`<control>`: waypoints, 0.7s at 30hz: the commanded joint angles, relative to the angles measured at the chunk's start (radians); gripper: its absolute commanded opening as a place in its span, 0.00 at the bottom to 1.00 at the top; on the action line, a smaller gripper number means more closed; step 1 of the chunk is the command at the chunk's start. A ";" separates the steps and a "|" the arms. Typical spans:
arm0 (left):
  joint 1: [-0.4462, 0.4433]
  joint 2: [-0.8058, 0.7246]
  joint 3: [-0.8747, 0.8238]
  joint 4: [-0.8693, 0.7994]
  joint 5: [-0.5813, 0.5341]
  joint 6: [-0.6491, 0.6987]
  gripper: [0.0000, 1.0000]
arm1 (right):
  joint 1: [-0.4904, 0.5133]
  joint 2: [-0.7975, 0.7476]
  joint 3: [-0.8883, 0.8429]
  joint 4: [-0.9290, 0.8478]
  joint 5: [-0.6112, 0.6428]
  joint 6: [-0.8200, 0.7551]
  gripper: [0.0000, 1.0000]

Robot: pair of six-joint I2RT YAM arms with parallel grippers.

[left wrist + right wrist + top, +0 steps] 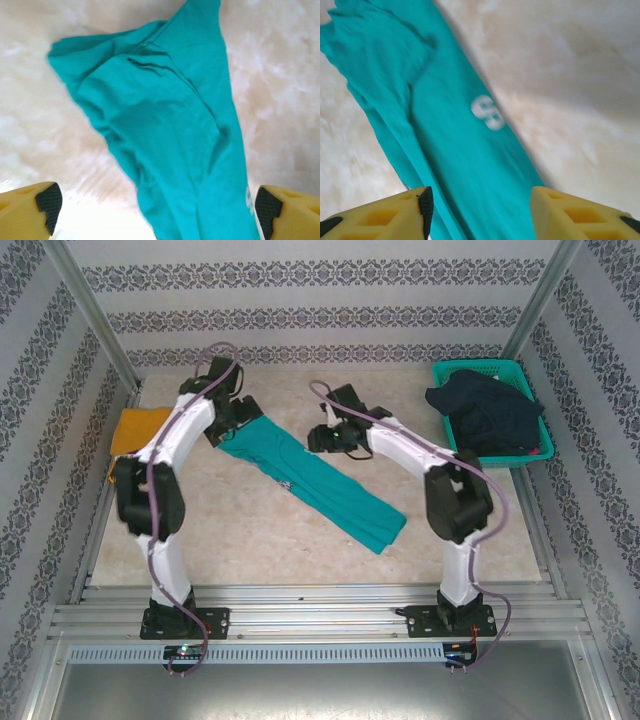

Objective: Fold and stack the t-shirts

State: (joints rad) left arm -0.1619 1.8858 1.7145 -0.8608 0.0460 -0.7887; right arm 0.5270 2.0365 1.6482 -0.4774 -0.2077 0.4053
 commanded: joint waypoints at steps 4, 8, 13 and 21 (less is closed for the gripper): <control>-0.009 -0.368 -0.435 0.102 -0.102 0.025 1.00 | 0.088 0.266 0.350 0.001 -0.074 0.069 0.51; -0.019 -0.577 -0.630 0.116 -0.167 0.017 1.00 | 0.115 0.419 0.515 0.015 -0.125 0.181 0.53; -0.029 -0.695 -0.715 0.108 -0.194 0.034 1.00 | 0.120 0.566 0.684 0.008 -0.151 0.293 0.53; -0.066 -0.657 -0.719 0.227 -0.103 0.146 1.00 | 0.044 0.653 0.803 -0.112 -0.048 0.371 0.54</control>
State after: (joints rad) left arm -0.2054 1.2114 1.0073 -0.7246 -0.0937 -0.7185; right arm 0.6220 2.6736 2.4119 -0.5201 -0.3168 0.7208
